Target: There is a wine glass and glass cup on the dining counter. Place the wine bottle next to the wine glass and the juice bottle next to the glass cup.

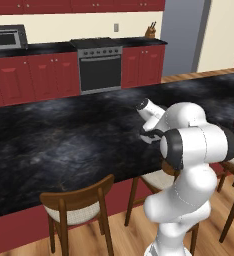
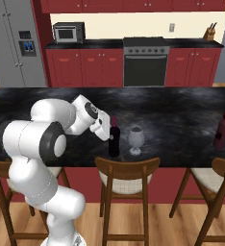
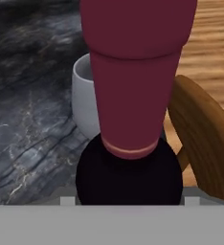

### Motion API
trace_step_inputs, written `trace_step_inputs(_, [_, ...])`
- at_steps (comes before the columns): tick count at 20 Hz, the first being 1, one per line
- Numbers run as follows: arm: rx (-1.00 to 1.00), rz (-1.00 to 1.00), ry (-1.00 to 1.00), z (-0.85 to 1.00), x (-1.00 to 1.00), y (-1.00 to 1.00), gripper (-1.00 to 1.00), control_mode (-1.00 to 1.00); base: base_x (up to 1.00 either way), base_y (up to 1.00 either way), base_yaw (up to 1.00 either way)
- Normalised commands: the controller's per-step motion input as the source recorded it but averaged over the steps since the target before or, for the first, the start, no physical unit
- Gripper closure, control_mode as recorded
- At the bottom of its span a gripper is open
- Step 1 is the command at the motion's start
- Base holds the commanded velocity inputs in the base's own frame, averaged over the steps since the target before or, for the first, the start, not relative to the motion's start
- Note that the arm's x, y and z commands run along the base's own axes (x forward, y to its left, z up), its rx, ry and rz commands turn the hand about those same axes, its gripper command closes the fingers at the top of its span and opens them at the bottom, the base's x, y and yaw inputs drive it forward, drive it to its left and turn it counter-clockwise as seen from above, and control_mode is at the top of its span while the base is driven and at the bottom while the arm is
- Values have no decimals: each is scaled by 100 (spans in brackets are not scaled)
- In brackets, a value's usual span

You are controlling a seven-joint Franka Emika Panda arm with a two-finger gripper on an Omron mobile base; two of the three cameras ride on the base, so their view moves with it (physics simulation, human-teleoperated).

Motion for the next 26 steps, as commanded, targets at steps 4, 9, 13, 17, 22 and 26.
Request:
trace_step_inputs(4, [-1, 0, 0, -27, 0, -1, 100, -100, 0, 0, 0])
trace_step_inputs(9, [0, 0, 0, -23, 0, -5, 100, -100, 0, 0, 0])
trace_step_inputs(13, [0, 0, 1, -21, 0, -3, -100, -100, 0, 0, 0])
trace_step_inputs(17, [0, -1, 3, -10, 0, -2, -100, -100, 0, 0, 0])
trace_step_inputs(22, [0, 0, 1, -3, 0, -6, -100, -100, 0, 0, 0])
trace_step_inputs(26, [0, 0, 0, -1, -6, -2, -100, -100, 0, 0, 0])
